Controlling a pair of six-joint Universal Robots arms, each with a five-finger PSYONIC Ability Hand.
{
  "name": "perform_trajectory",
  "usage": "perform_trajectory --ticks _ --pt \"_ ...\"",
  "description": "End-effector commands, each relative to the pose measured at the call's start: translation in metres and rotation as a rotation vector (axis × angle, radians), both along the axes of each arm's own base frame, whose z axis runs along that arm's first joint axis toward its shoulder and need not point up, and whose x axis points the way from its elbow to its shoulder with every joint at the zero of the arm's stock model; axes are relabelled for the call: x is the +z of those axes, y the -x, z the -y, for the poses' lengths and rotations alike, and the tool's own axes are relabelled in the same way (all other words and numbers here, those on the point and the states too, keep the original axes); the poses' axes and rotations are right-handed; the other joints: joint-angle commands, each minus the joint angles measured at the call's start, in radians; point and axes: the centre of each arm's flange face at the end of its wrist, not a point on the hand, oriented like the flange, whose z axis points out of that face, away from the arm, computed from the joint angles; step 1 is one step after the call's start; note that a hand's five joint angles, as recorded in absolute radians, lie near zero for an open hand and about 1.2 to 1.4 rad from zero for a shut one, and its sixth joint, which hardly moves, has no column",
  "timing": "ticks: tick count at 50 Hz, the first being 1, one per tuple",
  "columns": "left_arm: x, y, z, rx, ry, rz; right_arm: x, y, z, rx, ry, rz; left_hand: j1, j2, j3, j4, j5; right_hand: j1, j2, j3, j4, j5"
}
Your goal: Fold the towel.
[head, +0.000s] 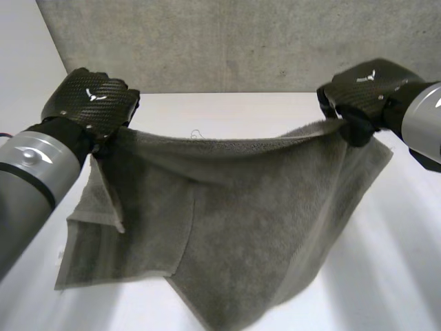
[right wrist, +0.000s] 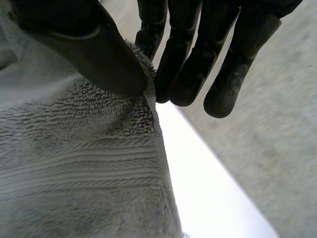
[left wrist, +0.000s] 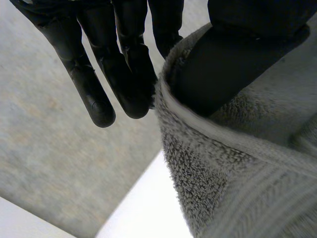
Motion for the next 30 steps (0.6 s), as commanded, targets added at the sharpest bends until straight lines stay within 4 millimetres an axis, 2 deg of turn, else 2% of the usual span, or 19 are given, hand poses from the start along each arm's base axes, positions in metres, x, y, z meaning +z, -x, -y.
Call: perform_trajectory --ticks 1,6,9,11,13,17,18,19,20,21,22,23,24,25,26,27,28,29,30 --pt "-0.028 -0.009 0.013 0.038 -0.189 0.085 -0.037 -0.005 0.001 0.041 -0.155 -0.127 0.2 0.179 0.18 0.179 0.189 0.05 0.065 0.063 0.057 0.042" --pt "-0.075 -0.006 0.042 0.066 -0.329 0.149 -0.069 -0.015 0.006 0.07 -0.242 -0.176 0.2 0.179 0.18 0.179 0.189 0.05 0.065 0.063 0.057 0.042" --pt "-0.087 -0.005 0.051 0.072 -0.358 0.16 -0.092 -0.024 0.013 0.089 -0.29 -0.199 0.2 0.179 0.18 0.179 0.189 0.05 0.065 0.063 0.057 0.042" --pt "-0.103 -0.002 0.069 0.084 -0.387 0.171 -0.1 -0.028 0.019 0.091 -0.296 -0.204 0.2 0.179 0.18 0.179 0.189 0.05 0.065 0.063 0.057 0.042" --pt "-0.11 0.001 0.079 0.087 -0.389 0.171 -0.114 -0.037 0.036 0.085 -0.272 -0.198 0.2 0.179 0.18 0.179 0.189 0.05 0.065 0.063 0.057 0.042" --pt "-0.111 0.009 0.106 0.094 -0.336 0.143 -0.118 -0.047 0.06 0.072 -0.194 -0.168 0.2 0.179 0.18 0.179 0.189 0.05 0.065 0.063 0.057 0.042" --pt "-0.103 0.014 0.122 0.098 -0.273 0.112 -0.112 -0.051 0.073 0.052 -0.127 -0.146 0.2 0.179 0.18 0.179 0.189 0.05 0.065 0.063 0.057 0.042" --pt "-0.089 0.02 0.137 0.1 -0.188 0.065 -0.112 -0.051 0.073 0.051 -0.126 -0.145 0.2 0.179 0.18 0.179 0.189 0.05 0.065 0.063 0.057 0.042" --pt "-0.089 0.02 0.137 0.1 -0.187 0.064 -0.102 -0.055 0.087 0.017 -0.049 -0.12 0.2 0.179 0.18 0.179 0.189 0.05 0.065 0.063 0.057 0.042" --pt "-0.069 0.025 0.15 0.101 -0.089 0.004 -0.086 -0.057 0.1 -0.023 0.047 -0.081 0.2 0.179 0.18 0.179 0.189 0.05 0.065 0.063 0.057 0.042" --pt "-0.046 0.027 0.163 0.105 0.018 -0.069 -0.086 -0.057 0.1 -0.023 0.048 -0.081 0.2 0.179 0.18 0.179 0.189 0.05 0.065 0.063 0.057 0.042" --pt "-0.046 0.027 0.163 0.105 0.02 -0.07 -0.063 -0.06 0.113 -0.061 0.166 -0.021 0.2 0.179 0.18 0.179 0.189 0.05 0.065 0.063 0.057 0.042" --pt "-0.02 0.025 0.176 0.113 0.13 -0.157 -0.037 -0.061 0.123 -0.09 0.298 0.048 0.2 0.179 0.18 0.179 0.189 0.05 0.065 0.063 0.057 0.042" --pt "-0.02 0.025 0.176 0.113 0.132 -0.158 -0.037 -0.061 0.123 -0.09 0.299 0.048 0.2 0.179 0.18 0.179 0.189 0.05 0.065 0.063 0.057 0.042" --pt "0.01 0.024 0.183 0.111 0.243 -0.251 -0.007 -0.061 0.129 -0.108 0.431 0.123 0.2 0.179 0.18 0.179 0.189 0.05 0.065 0.063 0.057 0.042" --pt "0.043 0.021 0.185 0.098 0.352 -0.35 -0.007 -0.061 0.129 -0.108 0.432 0.123 0.2 0.179 0.18 0.179 0.189 0.05 0.065 0.063 0.057 0.042" --pt "0.044 0.021 0.185 0.098 0.353 -0.351 0.027 -0.058 0.128 -0.118 0.563 0.198 0.2 0.179 0.18 0.179 0.189 0.05 0.065 0.063 0.057 0.042" --pt "0.076 0.019 0.181 0.072 0.447 -0.446 0.059 -0.054 0.122 -0.124 0.68 0.266 0.2 0.179 0.18 0.179 0.189 0.05 0.065 0.063 0.057 0.042" --pt "0.102 0.016 0.174 0.042 0.516 -0.528 0.059 -0.054 0.122 -0.124 0.681 0.266 0.2 0.179 0.18 0.179 0.189 0.05 0.065 0.063 0.057 0.042"
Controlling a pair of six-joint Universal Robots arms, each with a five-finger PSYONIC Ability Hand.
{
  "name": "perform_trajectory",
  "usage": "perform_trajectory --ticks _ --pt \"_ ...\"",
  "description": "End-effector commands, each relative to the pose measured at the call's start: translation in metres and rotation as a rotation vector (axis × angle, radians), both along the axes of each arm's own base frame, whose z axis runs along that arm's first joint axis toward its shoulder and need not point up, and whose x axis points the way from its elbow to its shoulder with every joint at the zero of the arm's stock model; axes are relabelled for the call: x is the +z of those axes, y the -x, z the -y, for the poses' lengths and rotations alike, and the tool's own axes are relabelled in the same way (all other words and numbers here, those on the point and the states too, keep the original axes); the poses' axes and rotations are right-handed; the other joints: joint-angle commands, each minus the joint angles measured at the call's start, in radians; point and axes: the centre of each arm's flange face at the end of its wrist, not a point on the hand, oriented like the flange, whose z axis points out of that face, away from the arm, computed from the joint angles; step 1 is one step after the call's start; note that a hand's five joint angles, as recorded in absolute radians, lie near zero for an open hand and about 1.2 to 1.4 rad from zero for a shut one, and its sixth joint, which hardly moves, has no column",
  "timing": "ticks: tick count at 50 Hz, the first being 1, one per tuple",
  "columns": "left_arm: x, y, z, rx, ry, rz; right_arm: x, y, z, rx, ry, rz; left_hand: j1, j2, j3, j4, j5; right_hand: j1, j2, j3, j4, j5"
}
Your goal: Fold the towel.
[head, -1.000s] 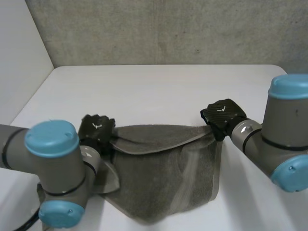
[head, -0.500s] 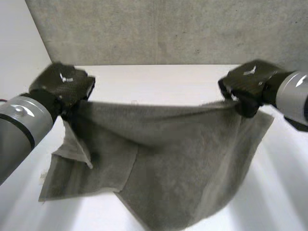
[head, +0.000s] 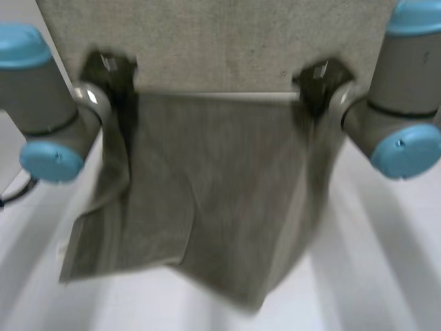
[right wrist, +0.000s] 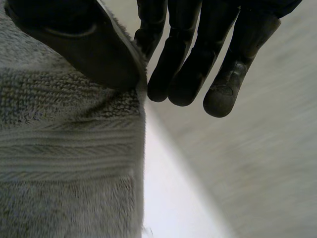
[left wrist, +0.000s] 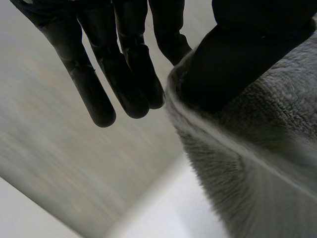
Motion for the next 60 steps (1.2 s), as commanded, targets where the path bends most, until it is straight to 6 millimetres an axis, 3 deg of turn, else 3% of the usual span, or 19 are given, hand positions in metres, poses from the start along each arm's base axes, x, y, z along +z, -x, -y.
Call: perform_trajectory --ticks 1,5,8,12,14,16,17,19,20,22,24,25,26,28,32,36,47,51,60 --pt "0.131 -0.009 0.003 -0.054 0.453 -0.366 0.136 0.01 -0.001 -0.036 0.556 0.289 0.196 0.179 0.18 0.179 0.188 0.05 0.065 0.063 0.049 0.042" --pt "0.171 -0.018 -0.017 -0.109 0.541 -0.496 0.164 0.016 -0.014 -0.039 0.654 0.335 0.196 0.179 0.18 0.179 0.188 0.05 0.065 0.063 0.049 0.042" --pt "0.16 -0.021 -0.021 -0.104 0.487 -0.491 0.16 0.016 -0.022 -0.031 0.616 0.32 0.196 0.179 0.18 0.179 0.188 0.05 0.065 0.063 0.049 0.042" --pt "0.135 -0.025 -0.019 -0.082 0.412 -0.461 0.12 0.013 -0.022 -0.012 0.452 0.239 0.196 0.179 0.18 0.179 0.188 0.05 0.065 0.063 0.049 0.042" --pt "0.101 -0.03 -0.014 -0.054 0.313 -0.427 0.103 0.012 -0.022 -0.005 0.39 0.208 0.196 0.179 0.18 0.179 0.188 0.05 0.065 0.063 0.049 0.042" --pt "0.08 -0.031 -0.014 -0.053 0.253 -0.404 0.067 0.011 -0.023 0.0 0.284 0.153 0.196 0.179 0.18 0.179 0.188 0.05 0.065 0.063 0.049 0.042" --pt "0.079 -0.031 -0.014 -0.053 0.253 -0.403 0.067 0.011 -0.023 0.0 0.283 0.153 0.196 0.179 0.18 0.179 0.188 0.05 0.065 0.063 0.049 0.042" --pt "0.034 -0.031 -0.018 -0.07 0.121 -0.356 0.048 0.012 -0.024 -0.001 0.232 0.126 0.196 0.179 0.18 0.179 0.188 0.05 0.065 0.063 0.049 0.042" --pt "0.034 -0.031 -0.018 -0.07 0.121 -0.356 0.029 0.012 -0.025 -0.002 0.179 0.099 0.196 0.179 0.18 0.179 0.188 0.05 0.065 0.063 0.049 0.042" --pt "-0.013 -0.03 -0.026 -0.097 -0.013 -0.313 0.009 0.013 -0.027 -0.003 0.124 0.075 0.196 0.179 0.18 0.179 0.188 0.05 0.065 0.063 0.049 0.042" --pt "-0.035 -0.03 -0.031 -0.109 -0.074 -0.289 -0.036 0.014 -0.03 -0.002 0.007 0.022 0.196 0.179 0.18 0.179 0.188 0.05 0.065 0.063 0.049 0.042" --pt "-0.061 -0.029 -0.036 -0.118 -0.136 -0.255 -0.036 0.014 -0.03 -0.002 0.006 0.021 0.196 0.179 0.18 0.179 0.188 0.05 0.065 0.063 0.049 0.042" --pt "-0.061 -0.029 -0.036 -0.118 -0.136 -0.255 -0.062 0.014 -0.032 0.005 -0.06 -0.006 0.196 0.179 0.18 0.179 0.188 0.05 0.065 0.063 0.049 0.042" --pt "-0.111 -0.03 -0.046 -0.12 -0.248 -0.162 -0.085 0.015 -0.033 0.012 -0.114 -0.026 0.196 0.179 0.18 0.179 0.188 0.05 0.065 0.063 0.049 0.042" --pt "-0.147 -0.033 -0.056 -0.116 -0.316 -0.054 -0.147 0.016 -0.041 0.033 -0.253 -0.08 0.196 0.179 0.18 0.179 0.188 0.05 0.065 0.063 0.049 0.042" --pt "-0.176 -0.037 -0.07 -0.125 -0.365 0.084 -0.169 0.017 -0.046 0.044 -0.292 -0.092 0.196 0.179 0.18 0.179 0.188 0.05 0.065 0.063 0.049 0.042" --pt "-0.145 -0.04 -0.069 -0.112 -0.276 0.093 -0.152 0.024 -0.041 0.0 -0.237 0.082 0.196 0.179 0.18 0.179 0.188 0.045 0.06 0.058 0.044 0.037" --pt "-0.133 -0.041 -0.071 -0.106 -0.254 0.061 -0.148 0.036 -0.032 -0.05 -0.25 0.146 0.196 0.179 0.18 0.179 0.188 -0.433 -0.418 -0.419 -0.434 -0.441" --pt "-0.127 -0.042 -0.071 -0.097 -0.279 -0.036 -0.155 0.052 -0.02 -0.11 -0.294 0.183 0.196 0.179 0.18 0.179 0.188 -0.618 -0.604 -0.605 -0.62 -0.627"
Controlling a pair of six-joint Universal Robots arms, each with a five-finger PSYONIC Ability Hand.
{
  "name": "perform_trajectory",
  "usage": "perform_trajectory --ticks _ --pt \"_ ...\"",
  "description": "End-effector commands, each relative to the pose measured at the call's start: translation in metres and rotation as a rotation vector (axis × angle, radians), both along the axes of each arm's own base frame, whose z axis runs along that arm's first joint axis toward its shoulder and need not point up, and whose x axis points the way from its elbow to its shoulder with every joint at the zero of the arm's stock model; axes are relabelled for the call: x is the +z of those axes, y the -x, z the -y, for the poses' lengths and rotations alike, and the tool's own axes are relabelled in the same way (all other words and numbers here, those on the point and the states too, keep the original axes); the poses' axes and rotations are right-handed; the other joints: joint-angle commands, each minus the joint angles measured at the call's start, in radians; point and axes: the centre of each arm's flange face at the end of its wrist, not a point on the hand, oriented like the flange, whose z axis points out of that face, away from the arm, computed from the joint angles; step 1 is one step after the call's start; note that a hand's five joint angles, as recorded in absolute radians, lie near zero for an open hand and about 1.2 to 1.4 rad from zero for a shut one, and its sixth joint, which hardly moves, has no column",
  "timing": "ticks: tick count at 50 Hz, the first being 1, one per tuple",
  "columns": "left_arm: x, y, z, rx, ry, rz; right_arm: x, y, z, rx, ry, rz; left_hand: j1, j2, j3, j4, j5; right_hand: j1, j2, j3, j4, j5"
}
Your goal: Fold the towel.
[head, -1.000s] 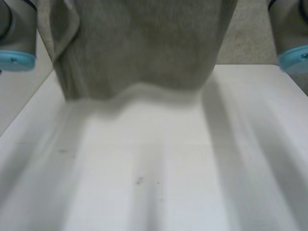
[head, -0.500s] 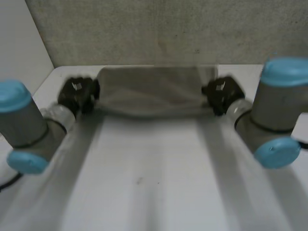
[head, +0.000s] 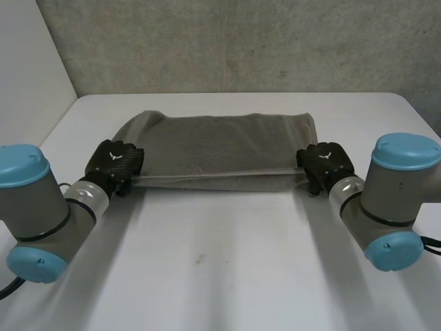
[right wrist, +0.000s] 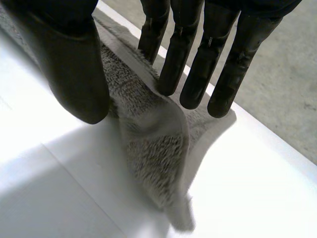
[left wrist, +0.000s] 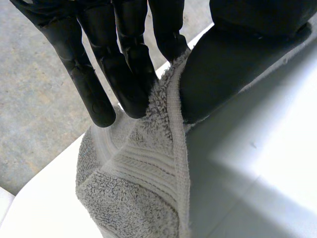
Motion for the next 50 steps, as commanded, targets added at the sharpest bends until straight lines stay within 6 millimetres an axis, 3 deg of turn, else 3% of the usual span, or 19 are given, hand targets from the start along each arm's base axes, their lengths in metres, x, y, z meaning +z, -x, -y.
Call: perform_trajectory --ticks 1,8,15,19,23,24,25,30,31,32,33,34,35,36,44,50 --pt "0.003 -0.001 0.0 0.017 -0.022 -0.068 -0.011 0.015 0.011 -0.055 -0.058 0.026 0.191 0.178 0.18 0.179 0.184 -0.052 -0.096 -0.071 -0.075 -0.053" --pt "0.017 -0.002 0.003 0.023 0.011 -0.088 -0.017 0.016 0.015 -0.08 -0.092 0.075 0.191 0.178 0.18 0.179 0.184 -0.069 -0.114 -0.088 -0.093 -0.07" --pt "0.017 -0.006 0.004 0.032 0.01 -0.087 -0.017 0.017 0.021 -0.092 -0.084 0.082 0.191 0.178 0.18 0.179 0.184 -0.064 -0.108 -0.083 -0.087 -0.065" --pt "0.012 -0.006 0.003 0.032 -0.005 -0.084 -0.017 0.021 0.023 -0.1 -0.089 0.083 0.191 0.178 0.18 0.179 0.184 0.054 0.009 0.035 0.031 0.053" --pt "0.008 -0.006 0.003 0.032 -0.016 -0.081 -0.017 0.024 0.024 -0.107 -0.099 0.08 0.191 0.178 0.18 0.179 0.184 0.443 0.398 0.424 0.42 0.442" --pt "0.007 -0.006 0.003 0.032 -0.018 -0.079 -0.017 0.024 0.024 -0.107 -0.099 0.08 0.191 0.178 0.18 0.179 0.184 0.445 0.4 0.425 0.421 0.443" --pt "0.005 -0.006 0.003 0.03 -0.023 -0.078 -0.018 0.025 0.024 -0.104 -0.103 0.081 0.191 0.178 0.18 0.179 0.184 0.621 0.576 0.602 0.598 0.62" --pt "-0.004 -0.007 0.004 0.036 -0.045 -0.072 -0.012 0.034 0.029 -0.103 -0.115 0.087 0.191 0.178 0.18 0.179 0.184 0.623 0.578 0.603 0.599 0.622" --pt "-0.007 -0.008 0.005 0.041 -0.053 -0.07 -0.007 0.037 0.03 -0.1 -0.116 0.087 0.052 0.039 0.04 0.04 0.045 0.623 0.578 0.603 0.599 0.622" --pt "-0.007 -0.008 0.005 0.041 -0.053 -0.07 -0.007 0.037 0.03 -0.1 -0.116 0.087 0.05 0.038 0.039 0.038 0.043 0.623 0.578 0.603 0.599 0.622" --pt "-0.01 -0.01 0.007 0.049 -0.06 -0.07 0.001 0.04 0.03 -0.099 -0.119 0.088 -0.258 -0.27 -0.269 -0.27 -0.265 0.623 0.578 0.603 0.599 0.622" --pt "-0.01 -0.01 0.007 0.049 -0.06 -0.07 0.001 0.04 0.03 -0.099 -0.119 0.088 -0.261 -0.273 -0.272 -0.273 -0.268 0.623 0.578 0.603 0.599 0.622" --pt "-0.013 -0.012 0.007 0.056 -0.068 -0.067 0.01 0.043 0.027 -0.093 -0.123 0.09 -0.566 -0.579 -0.577 -0.578 -0.573 0.623 0.578 0.603 0.599 0.622" --pt "-0.015 -0.014 0.009 0.062 -0.075 -0.067 0.018 0.046 0.024 -0.092 -0.13 0.092 -0.621 -0.634 -0.633 -0.634 -0.628 0.623 0.578 0.603 0.599 0.622" --pt "-0.026 -0.017 0.01 0.072 -0.096 -0.061 0.036 0.06 0.01 -0.076 -0.109 0.075 -0.616 -0.629 -0.627 -0.628 -0.623 0.623 0.578 0.603 0.599 0.622" --pt "-0.027 -0.019 0.011 0.086 -0.098 -0.059 0.039 0.07 0.009 -0.091 -0.098 0.065 -0.607 -0.62 -0.619 -0.62 -0.614 0.623 0.578 0.603 0.599 0.622"
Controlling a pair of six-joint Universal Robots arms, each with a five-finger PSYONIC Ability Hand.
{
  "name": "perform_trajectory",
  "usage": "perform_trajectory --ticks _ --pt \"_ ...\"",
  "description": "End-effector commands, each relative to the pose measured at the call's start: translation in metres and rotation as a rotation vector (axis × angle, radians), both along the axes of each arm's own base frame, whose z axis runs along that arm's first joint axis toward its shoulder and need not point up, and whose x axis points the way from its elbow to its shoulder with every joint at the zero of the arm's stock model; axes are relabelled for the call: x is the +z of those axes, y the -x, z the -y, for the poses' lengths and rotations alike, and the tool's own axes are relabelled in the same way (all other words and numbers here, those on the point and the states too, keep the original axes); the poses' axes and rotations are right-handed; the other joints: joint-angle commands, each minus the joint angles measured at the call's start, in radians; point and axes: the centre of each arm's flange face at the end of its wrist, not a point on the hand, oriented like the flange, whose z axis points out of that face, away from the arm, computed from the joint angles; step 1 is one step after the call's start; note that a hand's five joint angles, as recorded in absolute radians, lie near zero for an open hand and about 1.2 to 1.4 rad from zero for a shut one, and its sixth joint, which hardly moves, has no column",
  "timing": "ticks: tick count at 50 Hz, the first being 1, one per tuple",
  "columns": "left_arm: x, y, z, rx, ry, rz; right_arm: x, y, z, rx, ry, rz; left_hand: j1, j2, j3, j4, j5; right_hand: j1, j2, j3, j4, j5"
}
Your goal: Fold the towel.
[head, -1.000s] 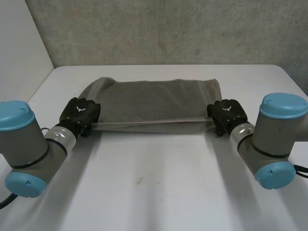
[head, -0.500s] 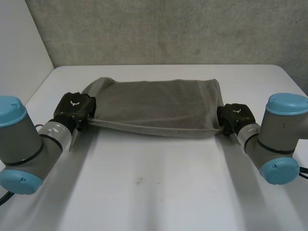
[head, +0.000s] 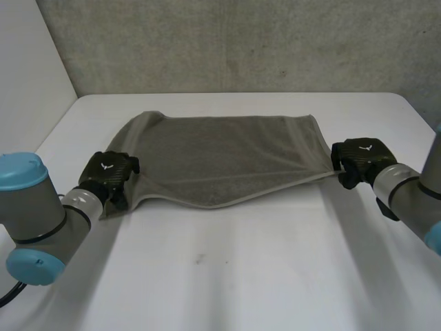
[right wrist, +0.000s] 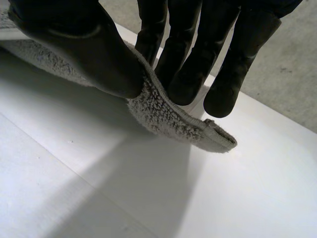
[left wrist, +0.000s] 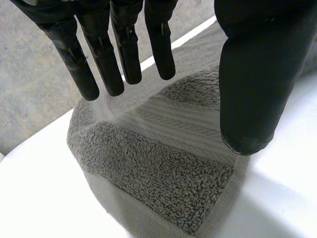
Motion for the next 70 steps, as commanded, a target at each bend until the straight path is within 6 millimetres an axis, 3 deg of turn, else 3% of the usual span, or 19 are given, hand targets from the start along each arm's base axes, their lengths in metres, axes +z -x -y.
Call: perform_trajectory --ticks 1,12,17,26,47,56,61,70 --pt "-0.002 -0.002 0.001 0.011 -0.003 0.004 0.005 0.013 -0.004 -0.013 0.022 -0.016 0.061 0.066 0.065 0.065 0.07 0.05 0.057 0.054 0.052 0.048" --pt "-0.005 -0.003 -0.01 0.05 -0.039 -0.013 0.0 0.014 -0.007 -0.013 0.006 -0.018 0.061 0.066 0.065 0.065 0.07 0.05 0.057 0.054 0.052 0.048" --pt "-0.002 0.014 -0.03 0.007 -0.076 -0.092 -0.002 0.013 -0.009 -0.008 -0.002 -0.019 0.015 0.02 0.018 0.018 0.023 0.05 0.057 0.054 0.052 0.048" --pt "-0.005 0.028 -0.038 -0.038 -0.074 -0.103 -0.006 0.011 -0.008 -0.005 0.006 -0.018 -0.077 -0.072 -0.073 -0.073 -0.068 0.05 0.057 0.054 0.052 0.048" --pt "-0.03 0.043 -0.012 -0.053 -0.003 -0.119 -0.01 0.011 -0.008 -0.005 -0.004 -0.021 -0.018 -0.013 -0.015 -0.015 -0.009 0.05 0.057 0.054 0.052 0.048" --pt "-0.022 0.039 0.0 0.007 0.077 -0.132 -0.012 0.011 -0.008 -0.004 -0.008 -0.023 0.102 0.108 0.106 0.106 0.111 0.05 0.057 0.054 0.052 0.048" --pt "-0.016 0.025 0.013 0.145 0.135 -0.124 -0.013 0.011 -0.008 -0.003 -0.011 -0.025 0.114 0.119 0.118 0.118 0.123 0.05 0.057 0.054 0.052 0.048" --pt "-0.008 0.014 0.017 0.187 0.146 -0.122 -0.014 0.011 -0.009 0.001 -0.009 -0.037 0.114 0.119 0.118 0.118 0.123 0.05 0.057 0.054 0.052 0.048"
